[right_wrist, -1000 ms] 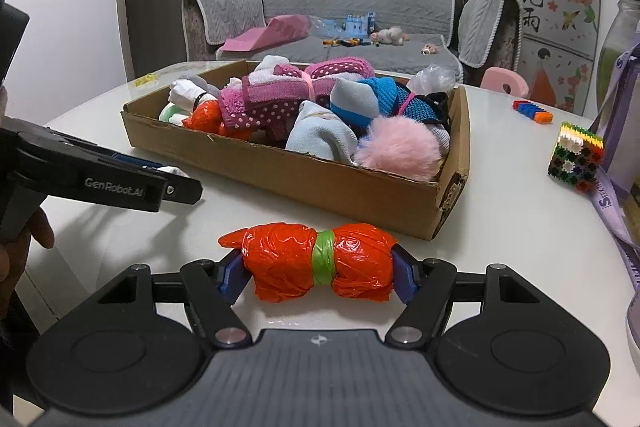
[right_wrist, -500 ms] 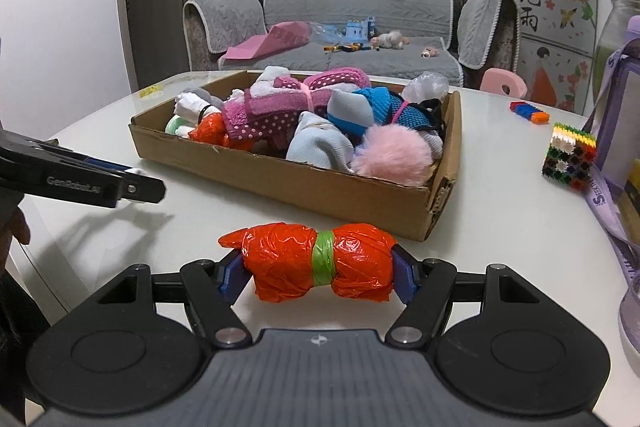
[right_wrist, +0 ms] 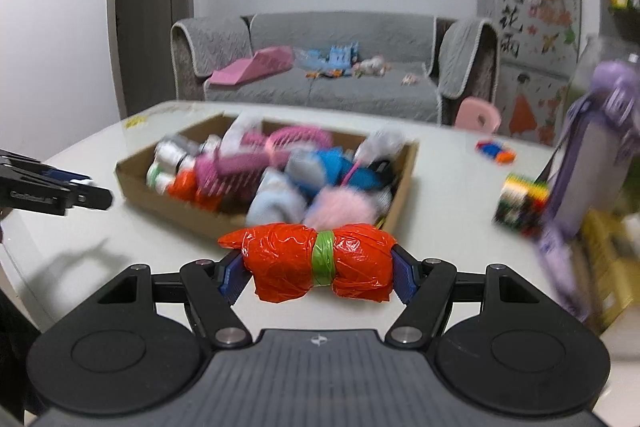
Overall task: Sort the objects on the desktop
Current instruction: 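Carry the orange bag and white roll over the box and open both tools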
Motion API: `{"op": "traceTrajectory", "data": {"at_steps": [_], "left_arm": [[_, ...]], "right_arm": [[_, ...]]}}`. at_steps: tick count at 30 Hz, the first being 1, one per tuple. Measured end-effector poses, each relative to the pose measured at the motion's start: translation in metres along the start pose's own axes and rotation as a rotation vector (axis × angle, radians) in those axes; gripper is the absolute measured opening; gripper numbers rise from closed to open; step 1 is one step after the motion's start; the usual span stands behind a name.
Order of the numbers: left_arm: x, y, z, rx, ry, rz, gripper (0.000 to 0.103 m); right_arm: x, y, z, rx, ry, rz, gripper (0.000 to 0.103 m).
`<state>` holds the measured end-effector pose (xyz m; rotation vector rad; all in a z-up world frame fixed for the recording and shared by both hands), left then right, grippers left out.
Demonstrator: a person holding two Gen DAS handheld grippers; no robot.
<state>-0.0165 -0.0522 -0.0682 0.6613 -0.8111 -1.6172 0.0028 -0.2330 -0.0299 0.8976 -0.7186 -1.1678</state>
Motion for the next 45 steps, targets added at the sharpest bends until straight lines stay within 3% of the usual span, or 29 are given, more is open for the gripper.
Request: {"op": "traceTrajectory", "data": {"at_steps": [6, 11, 20, 25, 32, 45], "left_arm": [[-0.011, 0.061, 0.019, 0.093, 0.016, -0.053, 0.052], [-0.014, 0.112, 0.013, 0.121, 0.008, -0.078, 0.052], [0.000, 0.171, -0.043, 0.066, -0.048, -0.098, 0.052], [0.001, 0.175, -0.089, -0.008, -0.069, -0.090, 0.052], [-0.005, 0.154, -0.143, -0.118, -0.120, -0.063, 0.052], [-0.013, 0.109, -0.191, -0.215, -0.122, -0.077, 0.052]], "right_arm": [[0.030, 0.056, 0.016, 0.087, -0.013, -0.015, 0.066], [0.038, 0.105, 0.007, 0.126, 0.019, -0.004, 0.066], [0.027, 0.162, -0.054, 0.104, 0.095, 0.019, 0.066], [0.014, 0.166, -0.104, 0.027, 0.143, 0.038, 0.066], [0.003, 0.150, -0.167, -0.105, 0.184, 0.030, 0.066], [-0.017, 0.116, -0.204, -0.238, 0.179, 0.084, 0.066]]}}
Point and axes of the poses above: each gripper's, at about its wrist camera, not at the fingertips, and z roughly against the way its jaws point, x to its right, y to its top, the point moved 7 cm from there along -z, roughly the way its jaws point, and after that the axes turned 3 degrees about -y, right-handed, at the moved point
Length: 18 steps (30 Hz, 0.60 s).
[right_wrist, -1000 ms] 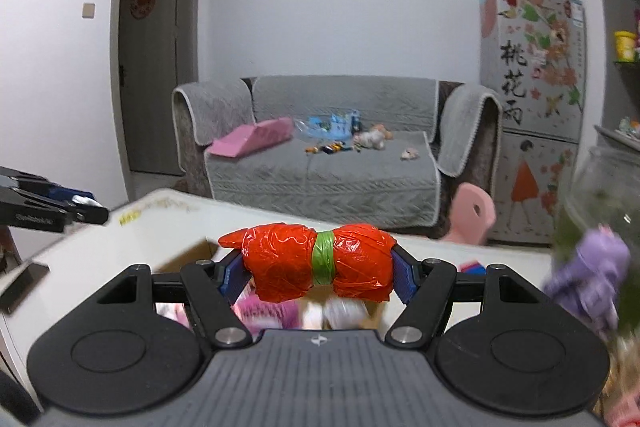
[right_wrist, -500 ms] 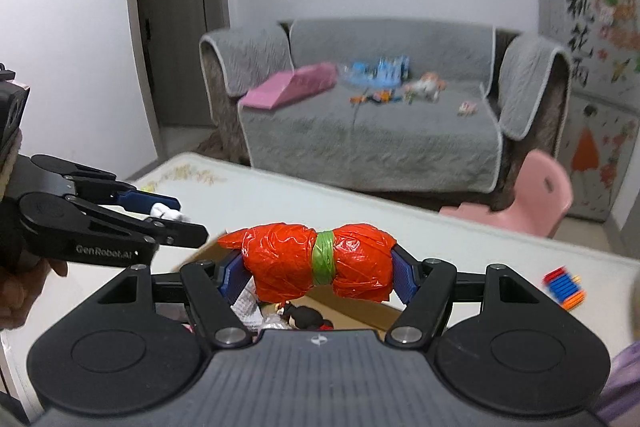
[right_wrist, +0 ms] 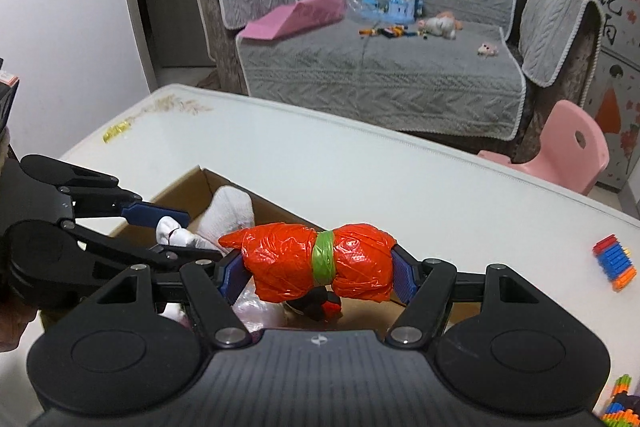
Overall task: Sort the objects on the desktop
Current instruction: 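Carry the orange bag and white roll over the box and open both tools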
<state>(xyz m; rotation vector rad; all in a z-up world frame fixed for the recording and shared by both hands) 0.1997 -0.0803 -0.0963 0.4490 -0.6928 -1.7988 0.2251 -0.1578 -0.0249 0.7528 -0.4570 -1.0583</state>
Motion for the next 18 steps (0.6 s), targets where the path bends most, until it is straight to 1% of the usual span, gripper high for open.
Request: {"op": "traceTrajectory", "data": {"at_steps": [5, 6, 7, 8, 9, 10, 11, 12, 13, 15, 16, 18], "left_arm": [[0.001, -0.006, 0.001, 0.007, 0.019, -0.029, 0.055], [0.002, -0.006, 0.000, 0.006, 0.024, -0.032, 0.061], [0.002, -0.008, 0.000, 0.002, 0.041, -0.034, 0.070], [0.000, -0.010, -0.001, 0.001, 0.065, -0.039, 0.075], [-0.001, -0.012, -0.002, 0.000, 0.074, -0.041, 0.085], [-0.001, -0.014, -0.001, 0.003, 0.065, -0.036, 0.088], [-0.002, -0.017, 0.000, 0.006, 0.049, -0.026, 0.088], [-0.002, -0.019, 0.002, 0.007, 0.040, -0.019, 0.089], [-0.001, -0.019, 0.003, 0.009, 0.042, -0.019, 0.094], [0.003, -0.019, 0.008, 0.027, 0.054, -0.030, 0.101], [0.006, -0.020, 0.013, 0.039, 0.056, -0.039, 0.103], [0.009, -0.020, 0.020, 0.055, 0.068, -0.044, 0.103]], "right_arm": [[-0.002, -0.007, -0.006, -0.030, -0.007, 0.010, 0.066], [-0.002, -0.007, -0.009, -0.036, -0.007, 0.010, 0.067], [-0.002, -0.009, -0.010, -0.047, -0.005, 0.009, 0.067], [-0.003, -0.010, -0.011, -0.058, -0.002, 0.010, 0.068], [-0.003, -0.013, -0.011, -0.059, -0.013, 0.015, 0.070], [-0.003, -0.014, -0.010, -0.060, -0.023, 0.020, 0.071], [-0.002, -0.015, -0.009, -0.061, -0.032, 0.023, 0.075], [-0.002, -0.016, -0.007, -0.059, -0.034, 0.026, 0.075], [-0.003, -0.016, -0.006, -0.054, -0.035, 0.028, 0.075], [-0.003, -0.015, -0.002, -0.039, -0.035, 0.035, 0.076], [-0.004, -0.014, 0.002, -0.030, -0.038, 0.038, 0.076], [-0.007, -0.011, 0.010, -0.009, -0.032, 0.043, 0.078]]}}
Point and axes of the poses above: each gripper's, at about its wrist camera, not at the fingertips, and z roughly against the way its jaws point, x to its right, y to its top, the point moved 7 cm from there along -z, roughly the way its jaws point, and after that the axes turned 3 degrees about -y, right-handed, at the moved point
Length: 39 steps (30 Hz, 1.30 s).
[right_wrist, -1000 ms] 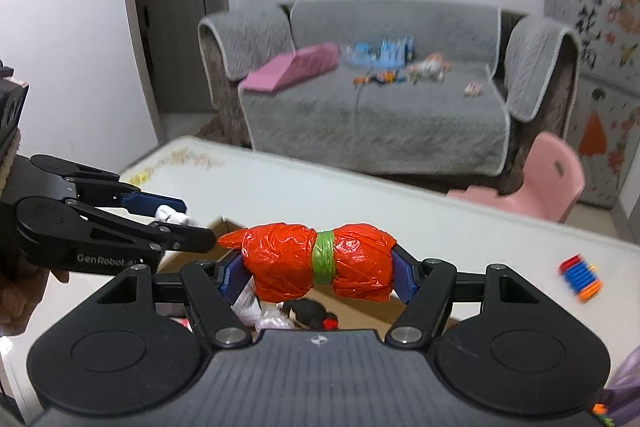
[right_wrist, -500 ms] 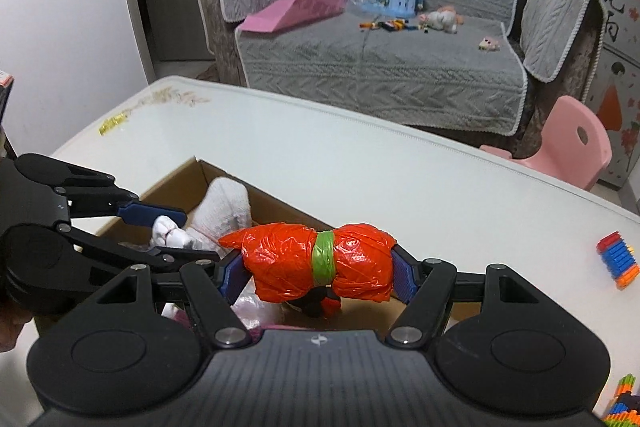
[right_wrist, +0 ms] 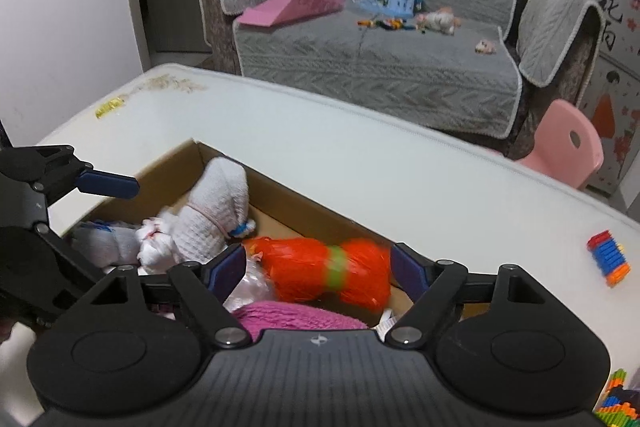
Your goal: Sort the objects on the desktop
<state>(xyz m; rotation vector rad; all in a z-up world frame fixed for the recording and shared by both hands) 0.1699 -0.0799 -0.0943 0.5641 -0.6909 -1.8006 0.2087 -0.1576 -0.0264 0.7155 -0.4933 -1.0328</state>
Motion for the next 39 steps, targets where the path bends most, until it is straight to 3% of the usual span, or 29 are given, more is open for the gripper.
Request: {"op": "traceTrajectory", "data": {"at_steps": [13, 18, 22, 24, 29, 31, 36, 39], "left_arm": [[0.022, -0.009, 0.079, 0.095, 0.084, -0.017, 0.103], [0.042, -0.040, 0.121, 0.144, 0.152, -0.068, 0.103], [0.068, -0.064, 0.154, 0.220, 0.210, -0.165, 0.103], [0.083, -0.071, 0.167, 0.233, 0.182, -0.173, 0.103], [0.111, -0.079, 0.196, 0.297, -0.012, -0.086, 0.103], [0.118, -0.081, 0.202, 0.323, 0.006, -0.089, 0.103], [0.137, -0.092, 0.201, 0.315, 0.155, -0.238, 0.103], [0.143, -0.096, 0.202, 0.288, 0.071, -0.210, 0.103]], "right_arm": [[-0.007, 0.002, 0.076, 0.177, 0.019, -0.037, 0.096], [-0.001, -0.031, 0.125, 0.283, 0.054, -0.124, 0.102], [0.007, -0.068, 0.149, 0.319, 0.062, -0.229, 0.102], [0.009, -0.081, 0.155, 0.323, 0.049, -0.262, 0.102], [0.013, -0.088, 0.162, 0.336, 0.048, -0.352, 0.102], [0.012, -0.089, 0.165, 0.343, 0.053, -0.362, 0.102], [0.003, -0.096, 0.174, 0.362, 0.065, -0.351, 0.102], [0.000, -0.097, 0.173, 0.382, 0.084, -0.376, 0.102]]}}
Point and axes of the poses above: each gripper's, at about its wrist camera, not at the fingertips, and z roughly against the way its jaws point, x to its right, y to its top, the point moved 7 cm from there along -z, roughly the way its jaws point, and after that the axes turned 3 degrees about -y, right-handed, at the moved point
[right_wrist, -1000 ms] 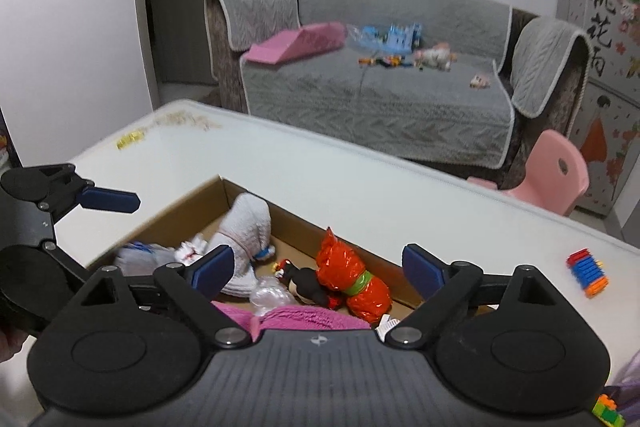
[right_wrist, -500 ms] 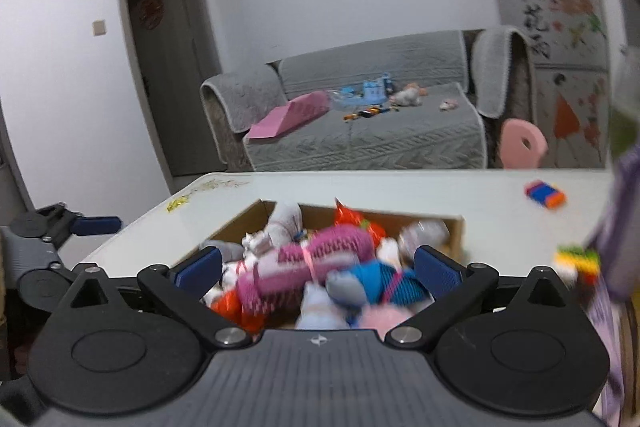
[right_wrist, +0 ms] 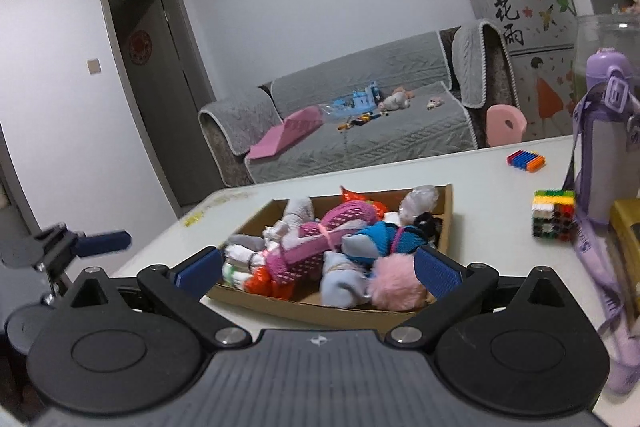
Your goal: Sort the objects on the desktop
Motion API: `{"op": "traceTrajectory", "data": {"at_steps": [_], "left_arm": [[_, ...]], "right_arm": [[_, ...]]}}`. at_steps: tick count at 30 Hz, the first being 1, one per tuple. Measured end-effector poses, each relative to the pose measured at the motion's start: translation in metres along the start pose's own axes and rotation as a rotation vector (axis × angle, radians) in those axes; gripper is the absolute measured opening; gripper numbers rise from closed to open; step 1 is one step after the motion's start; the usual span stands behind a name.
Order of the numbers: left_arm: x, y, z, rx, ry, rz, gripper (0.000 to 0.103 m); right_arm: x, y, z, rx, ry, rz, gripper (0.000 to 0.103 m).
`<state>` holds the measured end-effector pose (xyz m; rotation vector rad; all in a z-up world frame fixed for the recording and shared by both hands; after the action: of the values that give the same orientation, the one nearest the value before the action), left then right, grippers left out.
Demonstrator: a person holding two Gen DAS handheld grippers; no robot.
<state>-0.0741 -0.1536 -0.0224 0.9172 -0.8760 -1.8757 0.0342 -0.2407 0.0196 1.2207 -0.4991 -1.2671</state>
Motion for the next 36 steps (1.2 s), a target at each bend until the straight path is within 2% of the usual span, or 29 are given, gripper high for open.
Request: {"op": "traceTrajectory", "data": {"at_steps": [2, 4, 7, 10, 11, 15, 20, 26, 30, 36], "left_arm": [[0.006, -0.001, -0.002, -0.049, -0.088, 0.026, 0.103], [0.008, -0.002, -0.001, -0.041, -0.101, 0.019, 0.103], [0.001, 0.000, 0.001, -0.018, -0.044, 0.048, 0.103], [-0.014, 0.009, 0.004, 0.012, 0.092, 0.077, 0.103], [-0.019, 0.012, 0.005, 0.017, 0.116, 0.091, 0.103], [-0.031, 0.016, 0.002, -0.008, 0.033, 0.198, 0.103], [-0.041, 0.014, 0.003, -0.029, 0.074, 0.243, 0.103], [-0.059, 0.010, -0.003, -0.080, 0.115, 0.293, 0.103], [-0.068, 0.009, -0.006, -0.097, 0.121, 0.317, 0.103], [-0.065, 0.019, -0.008, -0.081, 0.113, 0.292, 0.103]], "right_arm": [[-0.002, -0.006, -0.001, 0.001, -0.004, -0.010, 0.102], [-0.006, -0.012, -0.005, -0.012, 0.006, -0.012, 0.102], [-0.012, -0.017, -0.006, -0.017, 0.022, 0.002, 0.102], [-0.016, -0.017, -0.006, -0.009, 0.027, 0.010, 0.102], [-0.016, -0.017, -0.005, -0.006, 0.028, 0.006, 0.102], [-0.012, -0.012, 0.002, 0.019, 0.030, -0.025, 0.102], [-0.008, -0.003, 0.013, 0.068, -0.049, 0.010, 0.102], [-0.007, -0.009, 0.009, 0.051, -0.133, 0.117, 0.102], [-0.010, -0.014, 0.007, 0.039, -0.144, 0.180, 0.102], [-0.016, -0.024, 0.004, 0.028, -0.144, 0.268, 0.102]]}}
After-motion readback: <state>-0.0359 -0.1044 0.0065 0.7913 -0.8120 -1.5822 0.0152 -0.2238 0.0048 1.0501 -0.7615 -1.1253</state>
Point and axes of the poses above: each gripper's, at about its wrist camera, not at the fingertips, and z roughly against the way its jaws point, x to its right, y to its top, the point moved 7 cm from there along -z, roughly the way its jaws point, and after that the axes turned 3 degrees about -y, right-handed, at the moved point
